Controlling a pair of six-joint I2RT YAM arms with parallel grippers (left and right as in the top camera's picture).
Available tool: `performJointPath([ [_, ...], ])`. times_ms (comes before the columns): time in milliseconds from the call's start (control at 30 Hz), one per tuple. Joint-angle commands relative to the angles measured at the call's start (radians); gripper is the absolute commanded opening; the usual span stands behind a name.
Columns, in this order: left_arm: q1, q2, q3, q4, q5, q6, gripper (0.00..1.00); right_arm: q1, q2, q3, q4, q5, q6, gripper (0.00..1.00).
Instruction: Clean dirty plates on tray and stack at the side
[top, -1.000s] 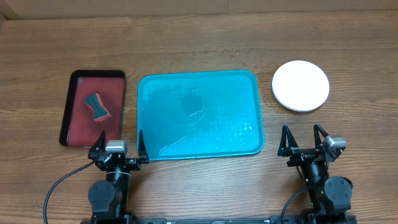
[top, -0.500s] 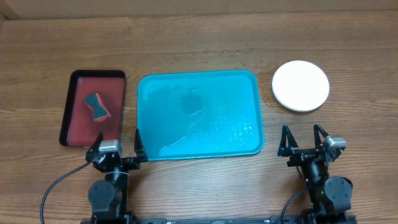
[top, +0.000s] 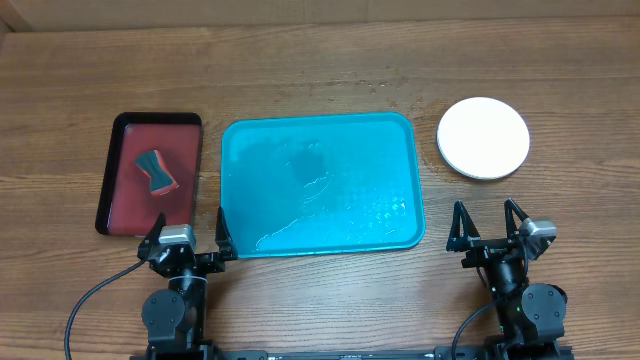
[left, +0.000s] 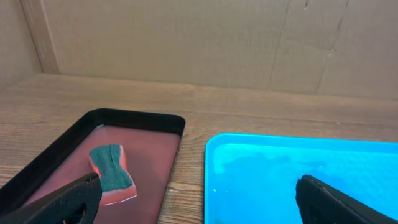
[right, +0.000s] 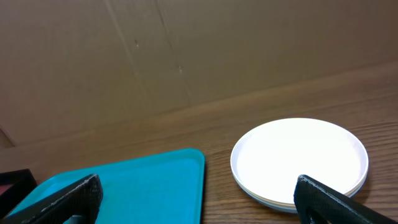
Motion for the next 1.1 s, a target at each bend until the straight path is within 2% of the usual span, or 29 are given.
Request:
performJointPath([
  [0,-0.005,-0.011,-0.004,0.002,-0.002,0.016,1.0,-0.003,-0.01,-0.01,0.007,0.007,-0.006,1.0],
  [567,-0.005,-0.011,-0.004,0.002,-0.002,0.016,1.0,-0.003,-0.01,-0.01,0.006,0.01,-0.007,1.0],
  [833,-0.005,-0.011,-0.004,0.002,-0.002,0.016,1.0,-0.003,-0.01,-0.01,0.003,-0.005,-0.282,1.0],
  [1067,-0.005,-0.011,-0.004,0.002,-0.002,0.016,1.0,-0.003,-0.01,-0.01,0.006,-0.008,-0.307,1.0],
])
